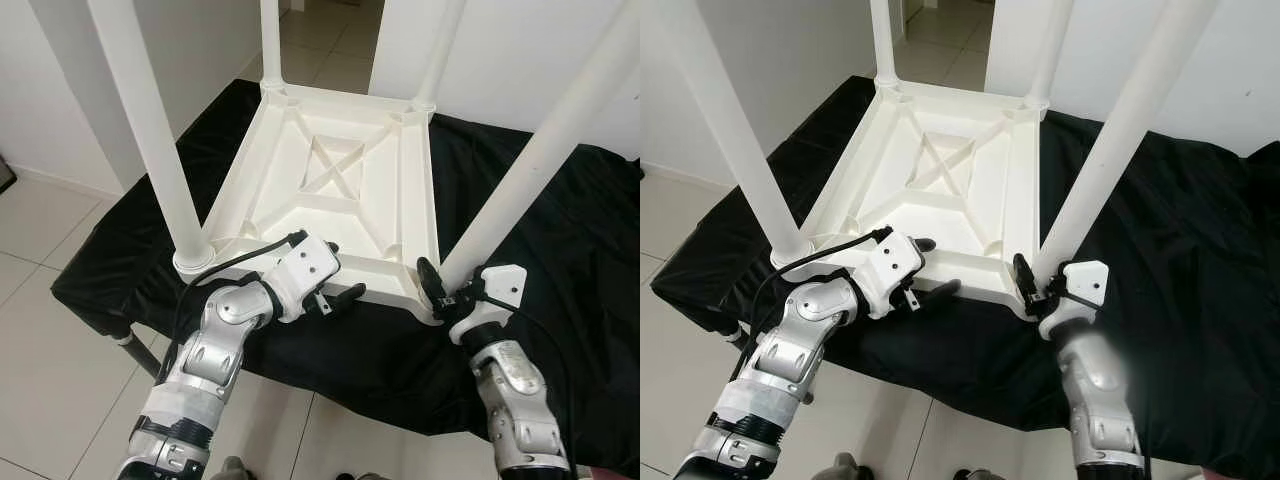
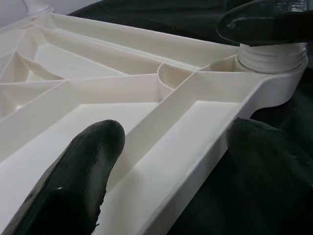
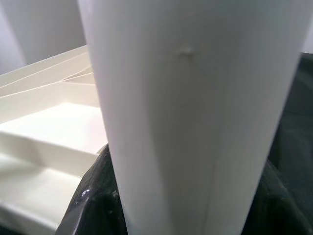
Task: Building children table
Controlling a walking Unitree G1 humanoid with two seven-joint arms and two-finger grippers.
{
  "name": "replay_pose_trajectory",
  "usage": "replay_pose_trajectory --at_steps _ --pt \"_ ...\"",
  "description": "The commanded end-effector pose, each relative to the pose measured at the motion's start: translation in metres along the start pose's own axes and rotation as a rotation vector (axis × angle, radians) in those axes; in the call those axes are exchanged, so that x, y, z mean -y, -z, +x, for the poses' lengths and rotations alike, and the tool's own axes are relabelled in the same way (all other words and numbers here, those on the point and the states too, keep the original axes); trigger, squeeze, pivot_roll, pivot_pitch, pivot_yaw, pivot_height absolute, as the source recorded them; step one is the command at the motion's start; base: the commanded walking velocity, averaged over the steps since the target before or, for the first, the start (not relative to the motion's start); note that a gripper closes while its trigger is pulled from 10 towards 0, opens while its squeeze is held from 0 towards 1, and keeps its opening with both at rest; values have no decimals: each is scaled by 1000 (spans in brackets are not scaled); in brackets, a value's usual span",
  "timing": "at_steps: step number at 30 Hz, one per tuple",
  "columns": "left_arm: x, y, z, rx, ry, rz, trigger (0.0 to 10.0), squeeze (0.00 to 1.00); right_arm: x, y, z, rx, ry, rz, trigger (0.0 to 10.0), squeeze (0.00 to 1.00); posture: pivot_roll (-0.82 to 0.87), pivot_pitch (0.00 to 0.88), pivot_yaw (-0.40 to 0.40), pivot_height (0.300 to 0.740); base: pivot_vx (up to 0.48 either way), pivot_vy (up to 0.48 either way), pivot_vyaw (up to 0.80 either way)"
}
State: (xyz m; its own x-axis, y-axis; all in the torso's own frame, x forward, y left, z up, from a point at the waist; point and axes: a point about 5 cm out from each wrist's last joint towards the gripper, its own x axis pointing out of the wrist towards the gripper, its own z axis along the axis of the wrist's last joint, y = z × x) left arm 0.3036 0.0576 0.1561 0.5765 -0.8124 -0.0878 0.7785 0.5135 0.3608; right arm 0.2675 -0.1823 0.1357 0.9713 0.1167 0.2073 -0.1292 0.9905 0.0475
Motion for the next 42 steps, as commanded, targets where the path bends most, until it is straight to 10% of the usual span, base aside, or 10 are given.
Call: replay_pose_trajectory --at_steps 1,22,24,25,27,28,35,36,42 --pt "-9 4 1 -23 -221 -9 10000 0 5 5 -4 -22 103 45 10000 0 1 90 -38 740 0 0 0" --pt "-16 5 -1 -24 -330 -14 10000 0 -19 12 -8 -85 394 -9 10000 0 24 59 -69 740 0 0 0" --pt "-17 6 -1 -27 -332 -13 10000 0 -18 12 -7 -86 373 -3 10000 133 19 55 -74 740 0 0 0" --pt "-17 7 -1 -31 -330 -18 10000 0 -17 13 -7 -89 359 -1 10000 494 11 51 -77 740 0 0 0" --pt "-17 7 -1 -31 -330 -18 10000 0 -17 13 -7 -89 359 -1 10000 494 11 51 -77 740 0 0 0" --pt "-17 7 2 -31 -327 -24 10000 0 -15 9 -4 -66 303 31 10000 1000 1 34 -85 740 0 0 0" --pt "-15 5 9 -33 -328 -8 10000 0 -14 -1 -2 -16 185 6 10000 1000 -3 29 -85 740 0 0 0" --pt "-15 5 9 -38 -324 -2 10000 0 -15 -2 -3 -15 133 15 10000 0 -4 32 -82 740 0 0 0" --pt "-11 6 6 -49 -294 -1 10000 0 -13 -4 -8 -6 -51 18 10000 0 -3 51 -71 740 0 0 0"
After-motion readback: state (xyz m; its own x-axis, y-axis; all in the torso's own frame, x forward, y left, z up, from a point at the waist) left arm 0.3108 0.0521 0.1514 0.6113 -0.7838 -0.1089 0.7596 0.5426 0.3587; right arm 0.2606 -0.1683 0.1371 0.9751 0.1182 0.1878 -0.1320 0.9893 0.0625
